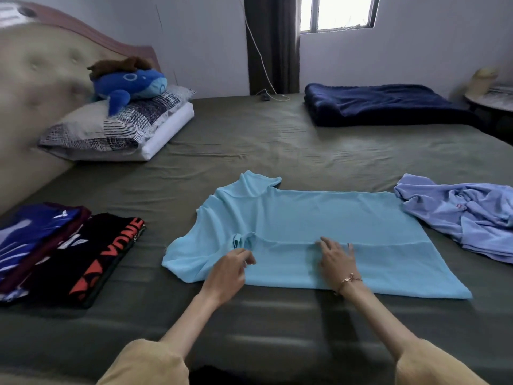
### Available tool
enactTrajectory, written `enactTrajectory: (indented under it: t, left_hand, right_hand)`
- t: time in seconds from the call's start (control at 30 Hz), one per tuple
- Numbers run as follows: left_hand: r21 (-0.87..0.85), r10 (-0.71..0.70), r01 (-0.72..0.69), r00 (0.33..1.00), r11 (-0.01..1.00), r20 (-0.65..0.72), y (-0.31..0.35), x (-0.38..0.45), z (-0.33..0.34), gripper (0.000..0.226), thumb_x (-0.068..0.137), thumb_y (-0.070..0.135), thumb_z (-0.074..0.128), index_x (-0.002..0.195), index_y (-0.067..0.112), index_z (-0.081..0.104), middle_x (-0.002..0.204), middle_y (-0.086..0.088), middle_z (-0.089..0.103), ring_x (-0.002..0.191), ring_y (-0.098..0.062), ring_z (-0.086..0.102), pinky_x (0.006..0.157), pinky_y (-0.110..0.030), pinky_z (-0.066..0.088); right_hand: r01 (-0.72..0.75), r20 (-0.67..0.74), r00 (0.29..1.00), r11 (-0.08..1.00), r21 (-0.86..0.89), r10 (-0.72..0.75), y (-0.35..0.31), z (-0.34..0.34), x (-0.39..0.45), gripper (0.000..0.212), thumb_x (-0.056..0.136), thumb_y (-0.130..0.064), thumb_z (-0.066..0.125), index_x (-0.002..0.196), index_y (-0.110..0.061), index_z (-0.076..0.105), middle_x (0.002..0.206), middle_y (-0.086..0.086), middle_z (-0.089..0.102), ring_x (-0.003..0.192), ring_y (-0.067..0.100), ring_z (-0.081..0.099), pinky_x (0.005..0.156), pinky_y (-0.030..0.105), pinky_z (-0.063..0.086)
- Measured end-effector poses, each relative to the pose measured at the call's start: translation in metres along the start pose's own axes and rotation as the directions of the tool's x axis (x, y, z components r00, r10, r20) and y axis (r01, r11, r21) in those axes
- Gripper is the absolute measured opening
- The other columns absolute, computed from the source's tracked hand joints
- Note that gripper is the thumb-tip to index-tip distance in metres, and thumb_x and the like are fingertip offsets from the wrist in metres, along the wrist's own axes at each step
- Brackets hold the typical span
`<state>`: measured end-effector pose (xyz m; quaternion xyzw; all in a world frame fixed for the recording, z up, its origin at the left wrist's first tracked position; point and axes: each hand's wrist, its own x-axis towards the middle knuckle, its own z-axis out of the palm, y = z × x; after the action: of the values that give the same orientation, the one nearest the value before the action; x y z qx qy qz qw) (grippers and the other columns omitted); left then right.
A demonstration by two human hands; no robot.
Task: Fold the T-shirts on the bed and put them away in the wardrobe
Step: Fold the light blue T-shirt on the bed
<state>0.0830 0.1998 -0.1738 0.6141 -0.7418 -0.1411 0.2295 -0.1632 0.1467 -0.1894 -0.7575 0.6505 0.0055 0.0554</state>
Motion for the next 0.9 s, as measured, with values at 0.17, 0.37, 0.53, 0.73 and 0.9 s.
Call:
enactTrajectory:
  t: [0.17,0.37,0.53,0.73,0.9]
  left_hand:
    - [0.014,-0.025,0.028,0.979,0.999,-0.204,-0.029,-0.006,-0.016,0.043,0.077,-0.009,0.044,0.107,0.016,0.060,0.108,0.008,0.053,0.102,-0.006,0.050,0.082,-0.020,0.044]
    - [-0.001,-0.276,0.284,0.931,0.959,-0.240,-0.085,-0.011,-0.031,0.050,0.080,-0.010,0.039,0.123,0.010,0.052,0.128,0.000,0.050,0.123,-0.017,0.040,0.102,-0.020,0.027]
    - [0.057,-0.453,0.465,0.879,0.883,-0.149,-0.119,-0.013,-0.041,0.050,0.077,-0.007,0.041,0.119,0.016,0.055,0.128,0.001,0.048,0.123,-0.021,0.038,0.101,-0.032,0.033]
    - [-0.074,-0.341,0.360,0.920,0.930,0.194,-0.143,-0.023,-0.069,0.046,0.065,0.002,0.050,0.101,0.028,0.057,0.123,0.013,0.047,0.117,-0.010,0.036,0.093,-0.021,0.027]
    - [-0.228,-0.419,0.452,0.890,0.863,0.177,-0.154,-0.008,-0.073,0.007,0.091,0.024,0.060,0.093,0.019,0.065,0.107,0.008,0.054,0.106,-0.011,0.040,0.086,-0.020,0.028]
  right_hand:
    - [0.266,-0.005,0.963,0.955,0.128,-0.268,-0.079,0.003,0.015,0.061,0.088,-0.009,0.044,0.145,-0.022,0.024,0.153,-0.010,0.020,0.139,0.006,0.024,0.116,0.040,0.005]
    - [0.585,-0.080,0.811,0.805,0.098,-0.579,-0.138,0.001,0.027,0.081,0.083,-0.003,0.048,0.150,-0.028,0.009,0.157,-0.011,0.009,0.144,0.007,0.011,0.116,0.044,0.000]
    - [0.680,-0.061,0.732,0.733,0.025,-0.678,-0.169,0.008,0.043,0.079,0.082,0.007,0.046,0.149,-0.024,0.018,0.150,-0.001,0.031,0.144,0.013,0.017,0.114,0.055,-0.005]
    - [0.620,-0.072,0.782,0.761,0.191,-0.619,-0.181,0.010,0.075,0.025,0.092,-0.009,0.045,0.116,-0.005,0.051,0.112,0.012,0.052,0.101,0.032,0.055,0.085,0.038,0.041]
    - [0.434,-0.046,0.893,0.825,0.363,-0.449,-0.183,-0.006,0.104,0.018,0.097,-0.027,0.044,0.106,-0.011,0.046,0.114,0.008,0.054,0.104,0.028,0.053,0.073,0.033,0.038]
